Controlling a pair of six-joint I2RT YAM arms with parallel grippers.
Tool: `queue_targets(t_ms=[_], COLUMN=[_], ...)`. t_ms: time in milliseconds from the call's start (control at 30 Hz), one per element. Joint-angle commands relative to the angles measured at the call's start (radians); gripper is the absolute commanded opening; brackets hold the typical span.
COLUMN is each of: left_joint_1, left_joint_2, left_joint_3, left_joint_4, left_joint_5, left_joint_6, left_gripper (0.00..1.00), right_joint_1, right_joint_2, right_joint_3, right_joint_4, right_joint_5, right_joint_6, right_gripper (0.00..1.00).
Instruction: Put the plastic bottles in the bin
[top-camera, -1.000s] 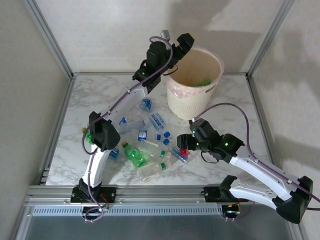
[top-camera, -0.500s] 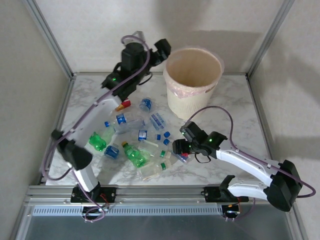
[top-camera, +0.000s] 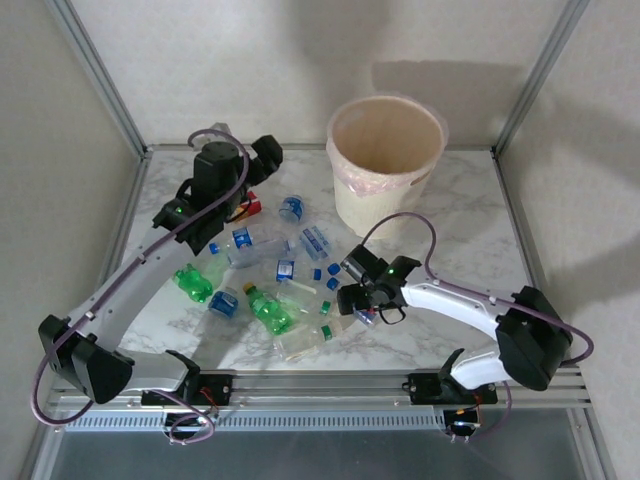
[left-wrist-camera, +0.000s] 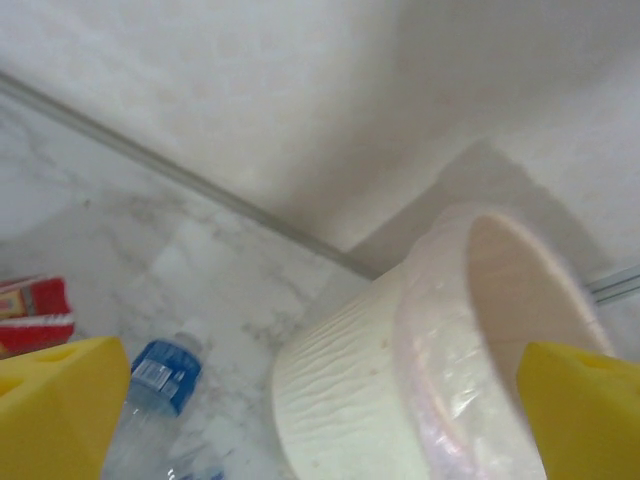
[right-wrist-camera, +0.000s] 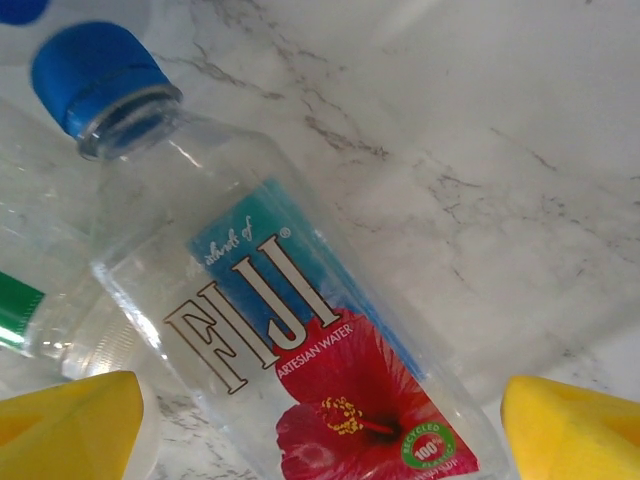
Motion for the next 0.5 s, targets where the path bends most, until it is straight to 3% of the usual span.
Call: queue_targets(t_ms=[0, 267, 467], left_joint_1=[0.006, 0.011, 0.012], left_joint_2=[-0.036, 0.034, 0.041], left_joint_3=[-0.026, 0.025, -0.012], left_joint_4=[-0.023, -0.066, -0.025], left_joint_5=[-0.010, 0.054, 0.101], left_joint_6=[-0.027, 0.010, -0.012], left_gripper=[0.99, 0.98, 0.97], right_joint_1=[0.016, 0.019, 0.018], right_joint_2=[0.028, 0.115, 0.213], right_joint_3=[0.030, 0.085, 0.110], right_joint_4=[-0.028, -0.030, -0.030], right_joint_5=[0.018, 0.015, 0.081], right_joint_6=[-0.018, -0.049, -0.056], right_gripper=[0.92, 0.88, 0.84])
